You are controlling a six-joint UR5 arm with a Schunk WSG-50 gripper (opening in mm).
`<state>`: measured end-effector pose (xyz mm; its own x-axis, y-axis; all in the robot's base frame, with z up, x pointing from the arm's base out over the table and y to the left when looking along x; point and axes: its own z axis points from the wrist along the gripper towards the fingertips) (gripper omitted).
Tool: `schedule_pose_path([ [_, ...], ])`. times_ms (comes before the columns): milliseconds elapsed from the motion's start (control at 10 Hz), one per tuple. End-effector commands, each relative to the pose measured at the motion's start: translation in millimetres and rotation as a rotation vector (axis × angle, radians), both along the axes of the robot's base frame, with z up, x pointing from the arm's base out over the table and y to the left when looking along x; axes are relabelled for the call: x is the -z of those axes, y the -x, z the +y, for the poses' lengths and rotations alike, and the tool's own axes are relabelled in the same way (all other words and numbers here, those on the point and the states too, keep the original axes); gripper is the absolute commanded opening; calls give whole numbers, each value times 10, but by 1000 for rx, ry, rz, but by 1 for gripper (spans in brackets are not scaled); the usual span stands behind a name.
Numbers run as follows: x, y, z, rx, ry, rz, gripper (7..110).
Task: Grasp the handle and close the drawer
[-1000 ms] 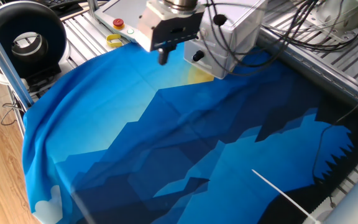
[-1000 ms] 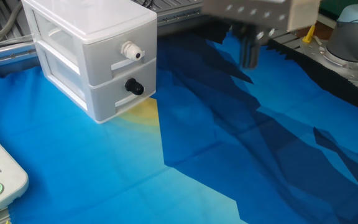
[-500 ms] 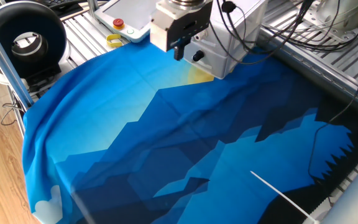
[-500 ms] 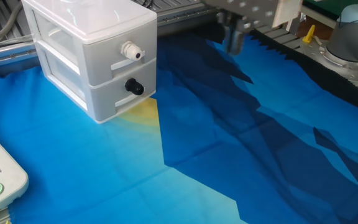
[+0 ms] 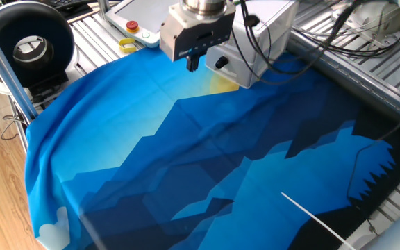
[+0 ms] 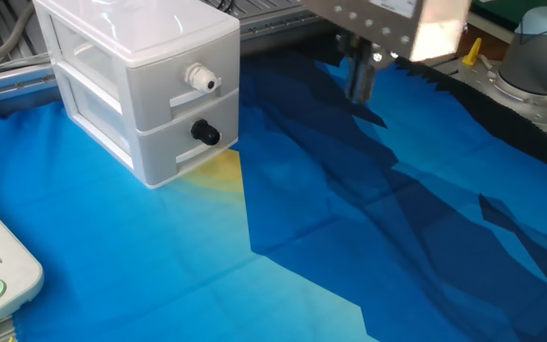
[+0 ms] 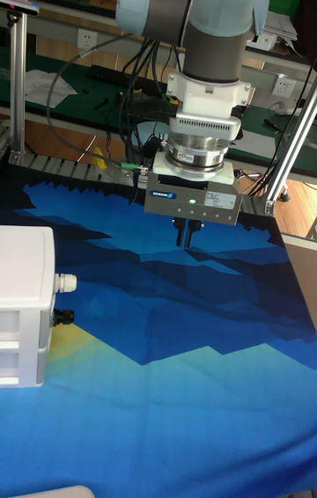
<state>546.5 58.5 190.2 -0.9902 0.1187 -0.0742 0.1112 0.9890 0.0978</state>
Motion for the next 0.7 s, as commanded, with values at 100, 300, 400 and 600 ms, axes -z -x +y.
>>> schedule_pose_path([
  [100,-58,34,9,-1,-1,-22,7],
  [300,-69,2,-97,-25,-15,-25,7],
  [400,-60,-4,-180,-40,-21,-27,7],
  [600,-65,-6,-294,-62,-19,-29,7],
])
